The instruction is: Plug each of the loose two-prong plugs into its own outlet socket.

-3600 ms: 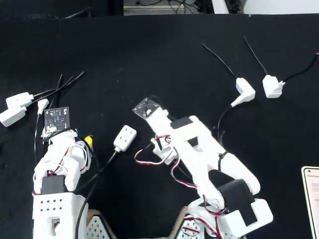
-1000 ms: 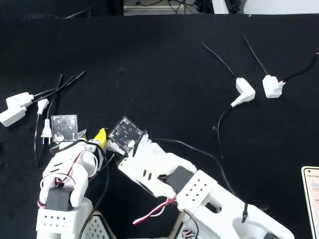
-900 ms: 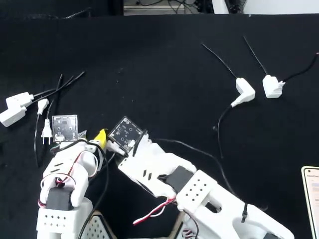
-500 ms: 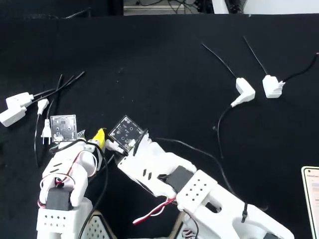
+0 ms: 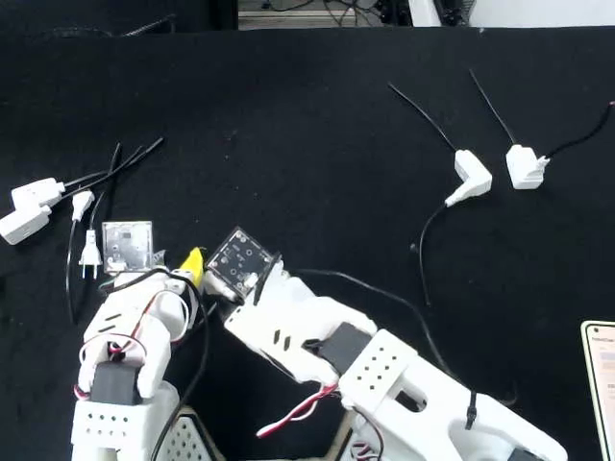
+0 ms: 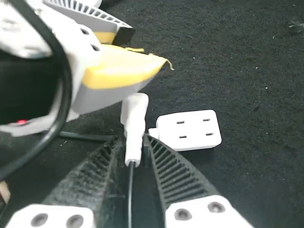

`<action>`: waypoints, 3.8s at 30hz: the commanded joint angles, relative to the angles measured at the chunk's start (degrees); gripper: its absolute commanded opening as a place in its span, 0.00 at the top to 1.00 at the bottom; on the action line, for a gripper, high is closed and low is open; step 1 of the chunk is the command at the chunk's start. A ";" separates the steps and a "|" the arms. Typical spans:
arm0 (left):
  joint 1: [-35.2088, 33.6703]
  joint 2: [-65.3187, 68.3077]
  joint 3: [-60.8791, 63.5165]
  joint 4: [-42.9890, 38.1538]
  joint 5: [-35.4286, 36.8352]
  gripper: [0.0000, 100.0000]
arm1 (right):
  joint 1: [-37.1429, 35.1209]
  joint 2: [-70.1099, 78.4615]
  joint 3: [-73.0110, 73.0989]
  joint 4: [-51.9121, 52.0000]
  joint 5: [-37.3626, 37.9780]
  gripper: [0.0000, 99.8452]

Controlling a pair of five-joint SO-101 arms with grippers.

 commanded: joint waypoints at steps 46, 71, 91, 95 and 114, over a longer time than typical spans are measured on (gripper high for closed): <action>-8.57 0.35 -2.24 0.18 2.11 0.82 | 8.18 -12.35 -1.63 9.14 -0.18 0.99; -8.66 0.35 -2.42 1.23 2.11 0.82 | 39.65 -2.24 -11.38 42.37 32.70 0.86; -8.75 0.35 -2.07 1.05 2.11 0.82 | 30.24 23.34 -21.58 31.21 35.16 0.83; -8.75 0.35 -2.07 1.05 2.11 0.82 | 27.78 25.36 -21.76 29.19 40.35 0.83; -8.75 0.35 -2.15 1.23 2.11 0.82 | 31.65 26.07 -15.08 16.18 45.54 0.83</action>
